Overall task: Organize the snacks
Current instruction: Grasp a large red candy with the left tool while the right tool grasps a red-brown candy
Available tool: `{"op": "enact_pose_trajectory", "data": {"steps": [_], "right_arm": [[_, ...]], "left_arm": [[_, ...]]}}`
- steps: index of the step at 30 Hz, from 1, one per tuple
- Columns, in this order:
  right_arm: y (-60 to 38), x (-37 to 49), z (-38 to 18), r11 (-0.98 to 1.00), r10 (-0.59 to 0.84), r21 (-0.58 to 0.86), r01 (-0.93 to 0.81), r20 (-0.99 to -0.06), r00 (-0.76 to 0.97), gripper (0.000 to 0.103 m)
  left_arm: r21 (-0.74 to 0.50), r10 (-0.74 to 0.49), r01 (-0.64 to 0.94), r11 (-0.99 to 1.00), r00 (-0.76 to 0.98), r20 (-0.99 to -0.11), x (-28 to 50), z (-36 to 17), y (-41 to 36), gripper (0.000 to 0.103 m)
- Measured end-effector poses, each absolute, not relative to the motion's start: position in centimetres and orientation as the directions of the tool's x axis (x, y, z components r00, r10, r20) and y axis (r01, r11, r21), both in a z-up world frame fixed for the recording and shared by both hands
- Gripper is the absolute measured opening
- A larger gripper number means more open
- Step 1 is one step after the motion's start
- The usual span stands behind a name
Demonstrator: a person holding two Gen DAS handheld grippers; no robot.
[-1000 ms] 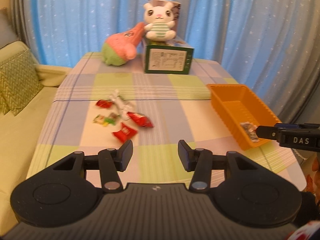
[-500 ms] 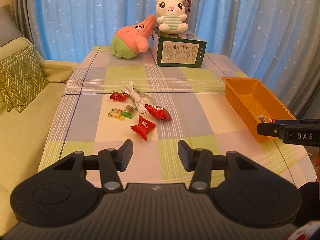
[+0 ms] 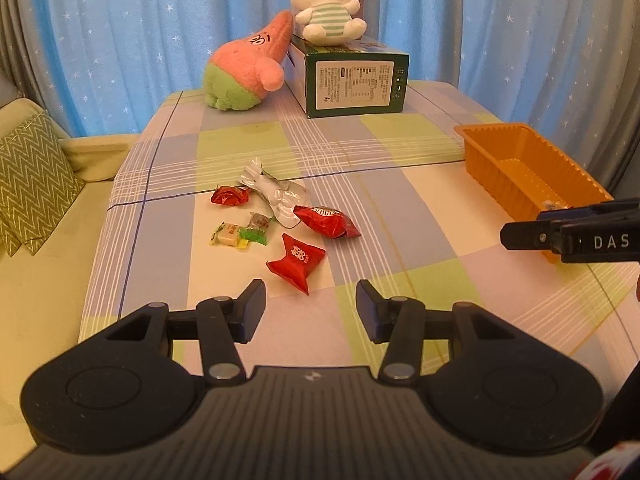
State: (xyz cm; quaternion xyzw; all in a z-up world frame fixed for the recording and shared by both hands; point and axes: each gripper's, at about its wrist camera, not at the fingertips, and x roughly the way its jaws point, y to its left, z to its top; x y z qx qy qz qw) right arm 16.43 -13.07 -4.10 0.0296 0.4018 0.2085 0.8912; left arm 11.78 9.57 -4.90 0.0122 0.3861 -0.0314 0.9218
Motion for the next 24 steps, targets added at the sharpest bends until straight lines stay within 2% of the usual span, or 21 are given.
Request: {"op": "enact_pose_trajectory", "data": {"steps": [10, 24], "right_arm": [[-10.8, 20.6, -7.2, 0.887, 0.439, 0.239, -0.395, -0.703, 0.559, 0.06], [-8.8, 25.5, -9.8, 0.859, 0.485, 0.266, -0.437, -0.695, 0.53, 0.06]], "left_arm": [[0.008, -0.069, 0.107, 0.994, 0.702, -0.709, 15.6, -8.0, 10.1, 0.045], [0.133, -0.038, 0.191, 0.972, 0.694, -0.719, 19.4, -11.6, 9.1, 0.044]]}}
